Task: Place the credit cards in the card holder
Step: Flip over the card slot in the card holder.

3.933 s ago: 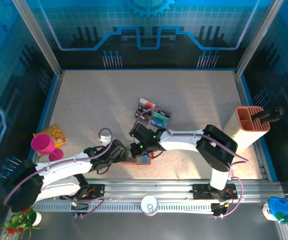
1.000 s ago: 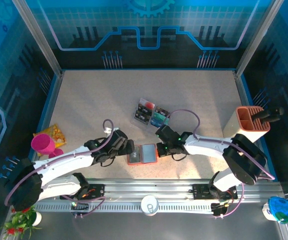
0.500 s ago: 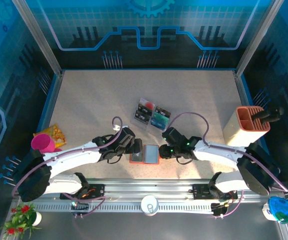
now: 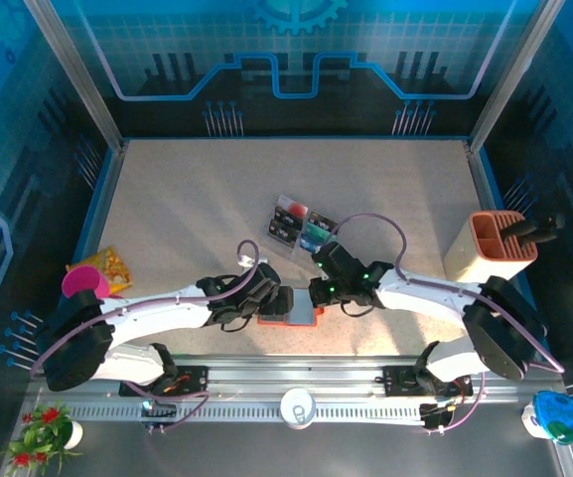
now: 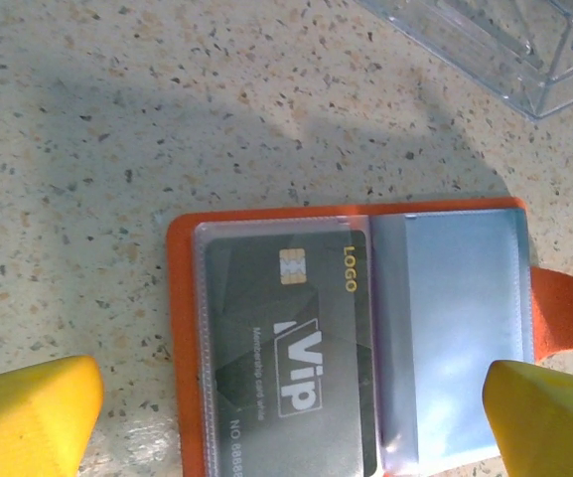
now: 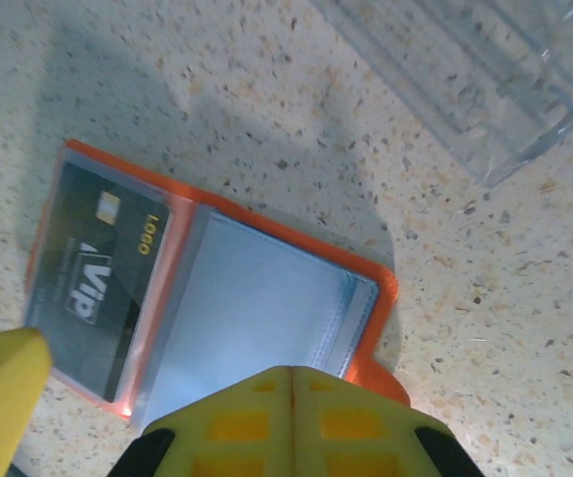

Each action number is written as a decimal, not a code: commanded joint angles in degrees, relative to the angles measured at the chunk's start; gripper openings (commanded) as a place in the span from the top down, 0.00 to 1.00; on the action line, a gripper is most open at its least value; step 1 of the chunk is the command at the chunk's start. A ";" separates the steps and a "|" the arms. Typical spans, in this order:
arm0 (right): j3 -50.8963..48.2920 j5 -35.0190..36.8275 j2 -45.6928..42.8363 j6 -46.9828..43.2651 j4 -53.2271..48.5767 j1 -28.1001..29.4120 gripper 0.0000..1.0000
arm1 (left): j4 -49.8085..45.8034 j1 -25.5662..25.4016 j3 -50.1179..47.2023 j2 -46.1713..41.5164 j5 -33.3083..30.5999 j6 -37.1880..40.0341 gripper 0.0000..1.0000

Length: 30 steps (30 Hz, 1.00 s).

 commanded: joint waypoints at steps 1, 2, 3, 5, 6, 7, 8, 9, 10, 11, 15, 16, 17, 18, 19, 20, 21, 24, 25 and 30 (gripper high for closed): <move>1.20 -1.64 2.35 -0.44 1.32 -0.94 0.95 | 1.07 -0.75 -0.21 0.89 -0.44 0.40 0.01; 1.11 -1.93 3.17 -0.44 1.81 -1.05 0.95 | 1.28 -0.80 -0.34 1.02 -0.60 0.55 0.01; 1.09 -2.21 3.73 -0.44 2.19 -1.12 0.96 | 1.50 -0.84 -0.43 1.24 -0.60 0.83 0.01; 1.05 -2.69 4.96 -0.44 2.89 -1.25 0.96 | 1.85 -0.89 -0.56 1.52 -0.55 1.14 0.01; 1.11 -2.96 5.57 -0.44 3.14 -1.28 0.97 | 1.98 -0.94 -0.58 1.71 -0.61 1.22 0.01; 1.09 -3.30 6.34 -0.44 3.46 -1.30 0.97 | 2.21 -0.98 -0.65 1.85 -0.57 1.32 0.01; 1.16 -3.75 7.02 -0.36 3.90 -1.25 0.97 | 2.38 -0.98 -0.76 2.11 -0.47 1.39 0.01; 1.13 -4.17 7.75 -0.35 4.25 -1.26 0.98 | 2.60 -0.98 -0.82 2.28 -0.47 1.48 0.01; 1.19 -4.61 8.41 -0.26 4.65 -1.25 0.98 | 2.68 -0.98 -0.83 2.51 -0.51 1.54 0.01; 1.20 -4.97 9.13 -0.11 5.13 -1.30 0.98 | 2.77 -0.98 -0.87 2.76 -0.41 1.58 0.01; 0.93 -6.15 10.89 0.60 6.77 -1.10 0.99 | 3.53 -1.06 -1.24 3.48 -0.24 1.64 0.01; 0.93 -6.41 11.15 0.75 7.07 -1.11 0.99 | 3.65 -1.06 -1.31 3.70 -0.23 1.65 0.01; 0.95 -6.53 11.33 0.90 7.33 -1.12 0.99 | 3.66 -1.10 -1.35 3.91 -0.25 1.74 0.01; 0.94 -6.58 11.51 1.10 7.52 -1.11 0.99 | 3.76 -1.11 -1.44 4.10 -0.25 1.81 0.01; 0.93 -6.77 11.62 1.23 7.75 -1.12 0.99 | 3.79 -1.15 -1.55 4.18 -0.32 1.74 0.01; 1.07 -6.88 11.72 1.32 7.81 -1.10 0.99 | 3.84 -1.16 -1.61 4.36 -0.33 1.84 0.01; 1.15 -6.94 11.71 1.40 7.88 -1.10 0.99 | 3.76 -1.22 -1.70 4.52 -0.45 1.89 0.01; 1.31 -6.88 11.58 1.48 7.81 -1.09 0.99 | 3.40 -1.15 -1.91 4.96 -1.16 2.01 0.01; 1.28 -6.88 11.50 1.49 7.77 -1.08 0.99 | 3.19 -1.15 -2.03 5.18 -1.50 2.01 0.01; 1.45 -6.75 10.23 1.67 7.23 -1.08 0.99 | 2.87 -1.24 -2.55 6.77 -2.23 2.02 0.02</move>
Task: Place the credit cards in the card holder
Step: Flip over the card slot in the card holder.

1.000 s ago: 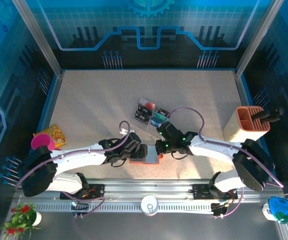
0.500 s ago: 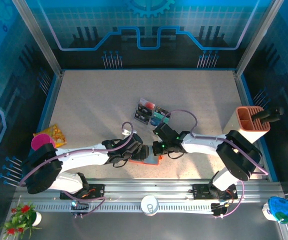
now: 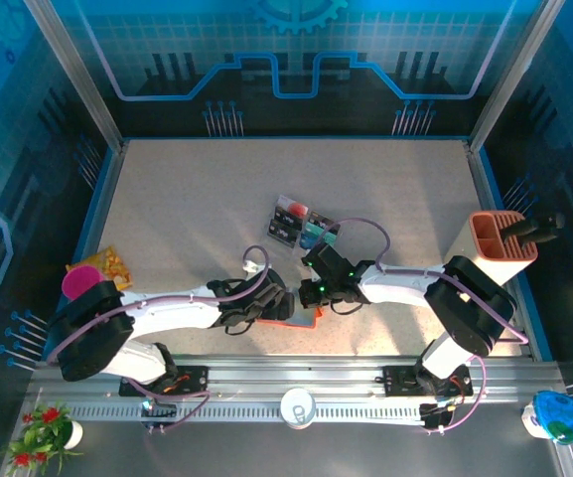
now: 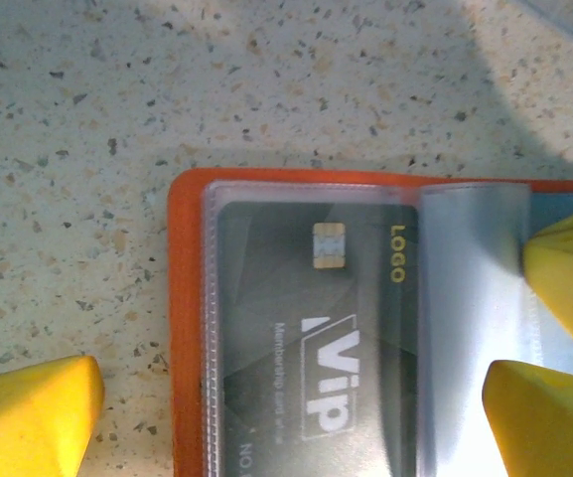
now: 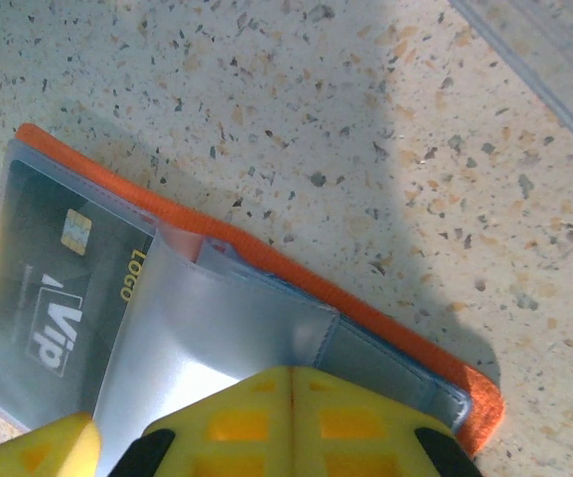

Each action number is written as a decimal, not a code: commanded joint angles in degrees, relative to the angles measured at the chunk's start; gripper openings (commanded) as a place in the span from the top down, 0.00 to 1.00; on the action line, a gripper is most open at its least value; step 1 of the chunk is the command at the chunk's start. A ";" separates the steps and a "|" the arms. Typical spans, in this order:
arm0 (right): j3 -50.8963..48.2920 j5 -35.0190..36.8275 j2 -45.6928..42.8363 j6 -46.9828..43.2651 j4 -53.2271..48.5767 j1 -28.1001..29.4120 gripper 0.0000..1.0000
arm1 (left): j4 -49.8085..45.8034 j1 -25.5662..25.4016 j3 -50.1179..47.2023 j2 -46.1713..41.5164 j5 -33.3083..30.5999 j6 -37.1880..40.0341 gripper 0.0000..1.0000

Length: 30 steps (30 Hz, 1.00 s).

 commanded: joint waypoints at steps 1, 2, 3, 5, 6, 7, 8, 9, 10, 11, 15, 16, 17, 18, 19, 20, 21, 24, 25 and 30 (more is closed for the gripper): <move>0.58 -0.67 -0.53 0.71 -1.73 -0.48 0.99 | -0.39 -0.47 -1.22 1.62 -1.61 1.24 0.03; 0.52 -0.52 -1.07 0.71 -1.88 -0.49 0.99 | -0.22 -0.48 -1.46 1.75 -1.61 1.17 0.04; 0.46 -0.44 -1.56 0.71 -2.03 -0.49 0.98 | 0.02 -0.57 -1.64 1.76 -1.49 1.19 0.05; 0.30 -0.22 -2.88 0.88 -2.49 -0.51 0.97 | 0.73 -0.57 -2.22 1.89 -1.42 1.19 0.08; 0.13 -0.02 -3.54 0.97 -2.52 -0.47 0.96 | 0.94 -0.58 -2.36 1.98 -1.41 1.09 0.08; -0.20 0.30 -4.26 1.14 -2.52 -0.49 0.93 | 1.06 -0.61 -2.50 2.06 -1.37 0.97 0.09; -0.54 0.59 -4.97 1.39 -2.59 -0.55 0.88 | 1.28 -0.65 -2.65 2.05 -1.34 0.85 0.10; -0.79 0.86 -5.48 1.61 -2.61 -0.55 0.84 | 1.51 -0.66 -2.90 2.02 -1.22 0.63 0.10; -1.16 1.12 -5.97 1.94 -2.46 -0.68 0.80 | 2.03 -0.74 -3.28 1.98 -1.11 0.46 0.11; -1.43 1.23 -6.18 2.17 -2.14 -0.65 0.77 | 2.42 -0.78 -3.51 1.98 -1.02 0.40 0.12; -1.83 0.77 -5.73 2.90 -1.22 -0.64 0.74 | 2.52 -0.74 -3.59 2.15 -1.08 0.47 0.14; -1.83 0.55 -5.21 3.08 -0.88 -0.65 0.74 | 2.71 -0.74 -3.68 2.19 -1.05 0.36 0.14; -1.66 0.32 -4.69 3.22 -0.64 -0.69 0.73 | 2.80 -0.78 -3.78 2.09 -0.98 0.39 0.14; -1.65 0.12 -4.26 3.33 -0.31 -0.66 0.72 | 2.87 -0.74 -3.78 2.11 -0.98 0.33 0.14; -1.64 -0.12 -3.72 3.54 0.13 -0.64 0.71 | 2.87 -0.74 -3.79 2.05 -1.04 0.32 0.14; -1.65 -0.41 -3.38 3.76 0.60 -0.64 0.70 | 2.91 -0.74 -3.73 1.97 -1.02 0.32 0.14; -1.73 -0.64 -3.06 4.00 1.01 -0.66 0.69 | 2.88 -0.74 -3.82 1.94 -1.02 0.23 0.13; -1.63 -1.78 -2.28 4.45 2.17 -0.62 0.67 | 2.89 -0.74 -3.78 1.67 -1.05 0.12 0.13; -1.57 -2.24 -2.15 4.57 2.56 -0.69 0.67 | 2.94 -0.74 -3.78 1.45 -1.06 0.14 0.12; -1.26 -4.64 -2.05 5.76 4.44 -0.64 0.66 | 3.04 -0.74 -3.86 0.73 -1.02 0.03 0.11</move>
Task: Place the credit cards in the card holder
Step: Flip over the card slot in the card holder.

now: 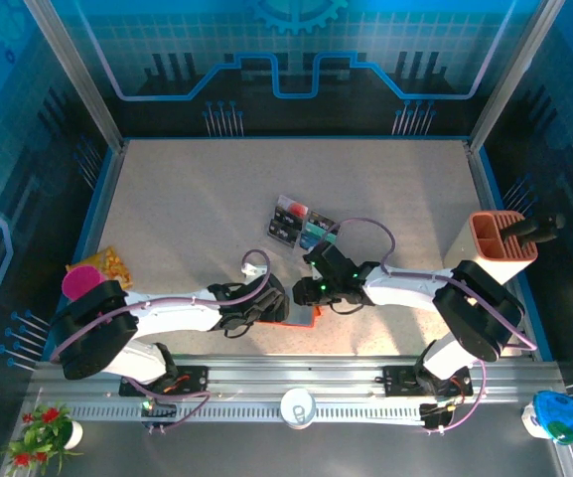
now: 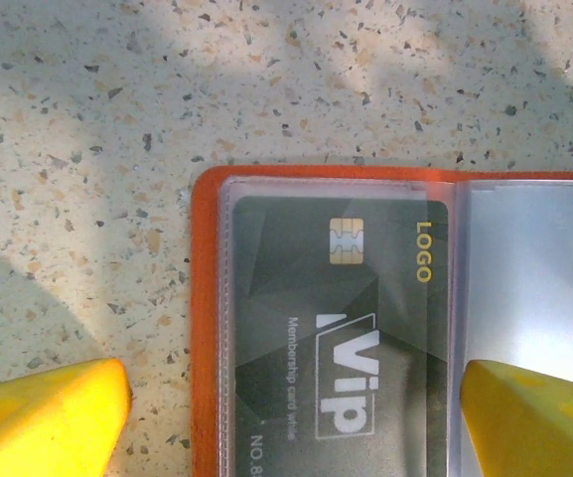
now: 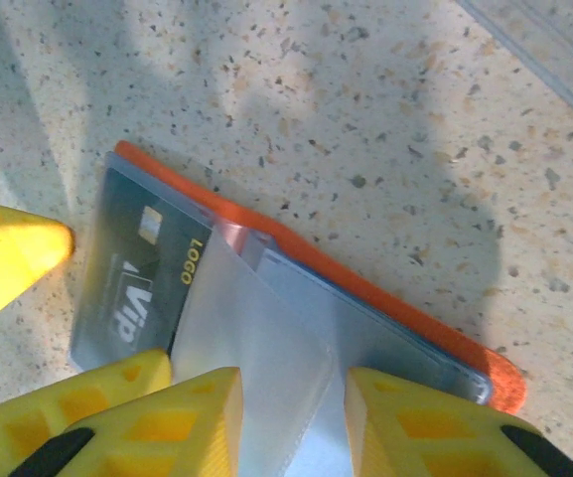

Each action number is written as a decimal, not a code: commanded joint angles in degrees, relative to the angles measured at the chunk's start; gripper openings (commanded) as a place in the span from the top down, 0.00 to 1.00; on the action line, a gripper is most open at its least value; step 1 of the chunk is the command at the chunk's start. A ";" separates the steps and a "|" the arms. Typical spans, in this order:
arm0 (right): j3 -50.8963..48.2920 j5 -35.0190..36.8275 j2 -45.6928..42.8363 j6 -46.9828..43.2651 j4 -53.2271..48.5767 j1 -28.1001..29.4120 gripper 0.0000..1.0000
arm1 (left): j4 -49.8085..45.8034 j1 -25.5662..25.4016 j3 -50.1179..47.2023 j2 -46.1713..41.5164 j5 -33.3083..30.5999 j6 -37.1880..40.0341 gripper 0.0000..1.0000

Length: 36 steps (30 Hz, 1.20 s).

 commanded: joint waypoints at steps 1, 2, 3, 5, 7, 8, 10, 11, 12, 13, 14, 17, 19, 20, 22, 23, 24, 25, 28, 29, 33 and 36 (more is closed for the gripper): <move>-0.08 -2.99 0.68 1.50 2.63 -0.58 0.66 | 1.00 -0.24 -1.82 0.06 1.62 -0.07 0.11; 0.03 -3.64 0.77 1.83 2.86 -0.56 0.66 | 1.01 -0.19 -1.91 -0.11 1.54 -0.14 0.11; 0.29 -4.08 0.72 2.03 3.02 -0.56 0.66 | 1.01 -0.24 -1.96 -0.29 1.55 -0.15 0.11; 0.49 -4.76 0.36 2.59 3.44 -0.57 0.66 | 1.09 -0.24 -2.17 -0.86 1.59 -0.40 0.10; 0.63 -5.16 -0.29 3.16 3.51 -0.56 0.66 | 0.77 -0.24 -2.18 -1.63 1.31 -0.50 0.08; 0.63 -5.33 -0.76 3.43 3.57 -0.51 0.66 | 0.32 -0.24 -2.18 -2.31 1.19 -0.66 0.06; 0.78 -5.39 -1.78 3.87 3.23 -0.23 0.64 | -0.83 -0.24 -2.26 -4.52 0.52 -0.82 0.03; 0.98 -5.38 -2.40 3.98 2.93 -0.04 0.62 | -1.58 -0.25 -2.40 -6.03 -0.07 -0.98 0.01; 1.21 -5.26 -2.80 3.99 2.62 0.22 0.59 | -2.27 -0.24 -2.51 -7.61 -0.75 -1.08 0.01; 1.69 -5.13 -3.31 4.04 2.08 0.59 0.56 | -3.22 -0.15 -2.70 -9.38 -1.59 -1.10 0.01; 2.06 -4.94 -3.64 4.10 1.55 0.95 0.53 | -4.12 -0.15 -2.99 -11.44 -2.39 -1.24 0.01; 3.66 -4.60 -3.82 4.43 0.69 2.10 0.46 | -6.37 0.36 -4.38 -17.31 -4.17 -1.94 0.01; 4.85 -4.25 -3.28 4.56 0.15 2.92 0.43 | -7.67 0.83 -5.44 -20.83 -4.95 -2.58 0.01; 5.55 -3.96 -2.70 4.58 0.00 3.39 0.42 | -8.35 1.14 -6.03 -22.60 -5.24 -2.74 0.01; 6.98 -3.80 -1.45 4.67 -0.13 4.18 0.40 | -9.69 1.74 -6.93 -25.41 -5.55 -3.13 0.01; 7.65 -3.72 -0.64 4.70 -0.09 4.58 0.40 | -10.35 2.03 -7.25 -26.55 -5.52 -3.22 0.01; 8.23 -3.63 0.29 4.79 0.05 4.92 0.39 | -10.78 2.26 -7.60 -27.54 -5.53 -3.31 0.01; 8.93 -3.55 1.28 4.94 0.12 5.17 0.39 | -11.31 2.52 -7.92 -28.40 -5.52 -3.35 0.01; 11.16 -3.46 4.50 5.16 0.44 5.94 0.39 | -12.62 2.92 -8.44 -30.15 -5.63 -3.45 0.01; 11.72 -3.46 5.61 5.29 0.59 6.12 0.39 | -12.89 3.00 -8.66 -30.71 -5.69 -3.49 0.01; 13.38 -3.62 9.10 5.46 1.17 6.45 0.39 | -13.44 3.41 -9.17 -32.07 -5.78 -3.52 0.01; 14.13 -3.83 11.19 5.52 1.54 6.48 0.39 | -13.47 3.54 -9.37 -32.30 -5.70 -3.39 0.01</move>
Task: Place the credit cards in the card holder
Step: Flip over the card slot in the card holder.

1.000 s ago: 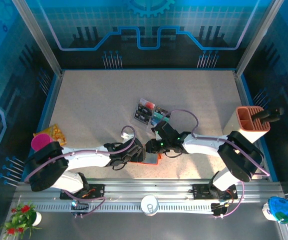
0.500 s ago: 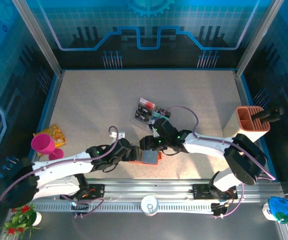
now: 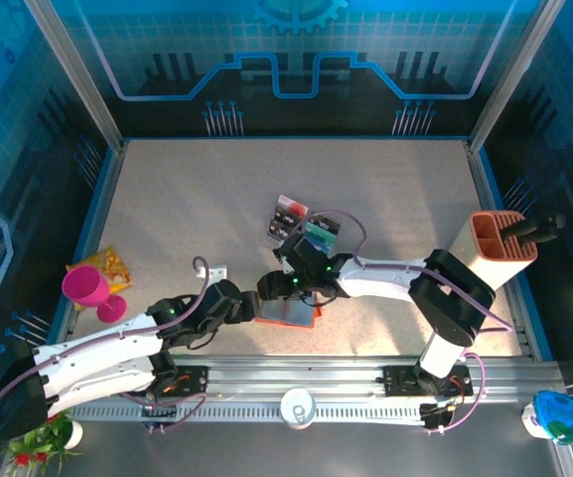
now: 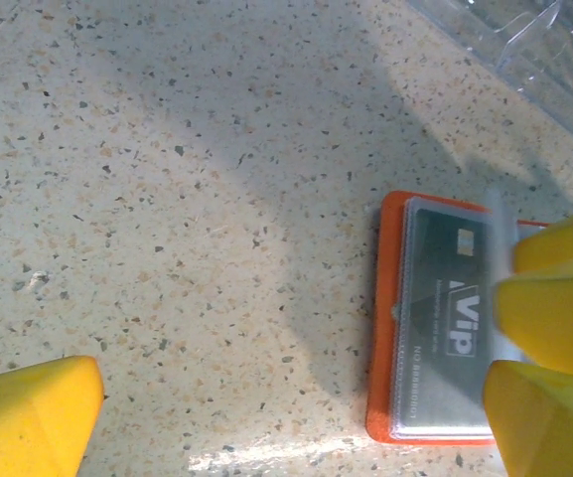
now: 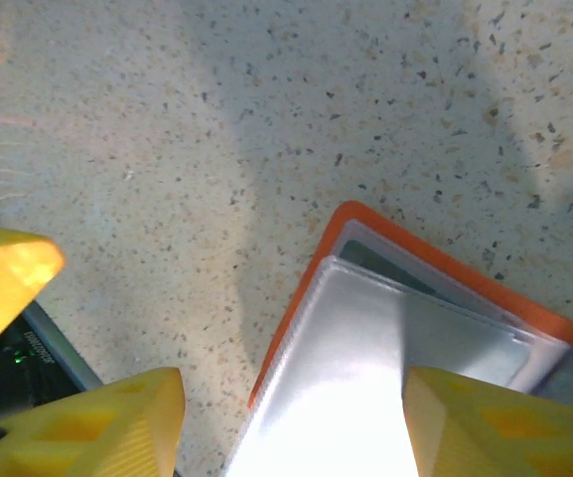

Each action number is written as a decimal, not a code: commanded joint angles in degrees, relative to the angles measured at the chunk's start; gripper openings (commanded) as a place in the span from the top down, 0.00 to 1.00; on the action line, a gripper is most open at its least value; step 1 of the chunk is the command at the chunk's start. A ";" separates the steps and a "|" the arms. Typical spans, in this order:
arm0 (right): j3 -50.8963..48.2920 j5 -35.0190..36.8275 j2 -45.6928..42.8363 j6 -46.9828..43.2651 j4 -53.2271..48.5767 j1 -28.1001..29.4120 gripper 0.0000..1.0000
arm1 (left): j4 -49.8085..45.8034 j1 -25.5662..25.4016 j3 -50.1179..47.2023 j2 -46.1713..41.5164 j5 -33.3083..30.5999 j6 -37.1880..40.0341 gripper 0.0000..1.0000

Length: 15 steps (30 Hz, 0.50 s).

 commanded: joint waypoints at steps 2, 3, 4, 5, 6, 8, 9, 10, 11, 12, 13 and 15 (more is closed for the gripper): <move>1.86 -0.80 2.53 0.72 0.22 0.82 0.39 | 0.68 0.42 -0.23 -0.73 -0.22 -0.29 0.01; 1.88 -0.89 2.57 0.71 0.21 0.90 0.39 | 0.89 0.42 -0.19 -0.57 -0.13 -0.30 0.01; 1.80 -0.87 2.51 0.66 0.21 0.90 0.39 | 0.97 0.47 -0.11 -0.44 -0.08 -0.22 0.01; 1.73 -0.79 2.35 0.66 0.18 0.88 0.39 | 1.15 0.50 -0.07 -0.25 0.01 -0.21 0.01; 1.65 -0.75 2.00 0.58 0.07 0.82 0.39 | 1.33 0.51 -0.11 0.01 0.10 -0.12 0.01; 1.41 -0.62 1.13 0.47 -0.04 0.59 0.39 | 1.74 0.51 -0.03 0.50 0.25 -0.01 0.01; 1.43 -0.66 0.63 0.48 -0.17 0.47 0.39 | 2.04 0.47 0.06 0.86 0.40 0.05 0.01; 1.34 -0.66 0.01 0.42 -0.30 0.26 0.39 | 2.47 0.50 0.12 1.29 0.61 0.12 0.01; 1.31 -0.59 -0.52 0.36 -0.38 0.08 0.39 | 2.73 0.51 0.31 1.80 0.73 0.21 0.01; 1.17 -0.44 -1.07 0.53 -0.48 -0.14 0.39 | 3.10 0.48 0.38 2.40 0.91 0.31 0.01; 1.06 -0.49 -1.67 0.61 -0.48 -0.49 0.39 | 3.50 0.51 0.61 3.02 1.14 0.42 0.01; 0.69 -0.35 -2.74 0.73 -0.48 -1.13 0.39 | 4.28 0.52 1.04 4.20 1.55 0.65 0.01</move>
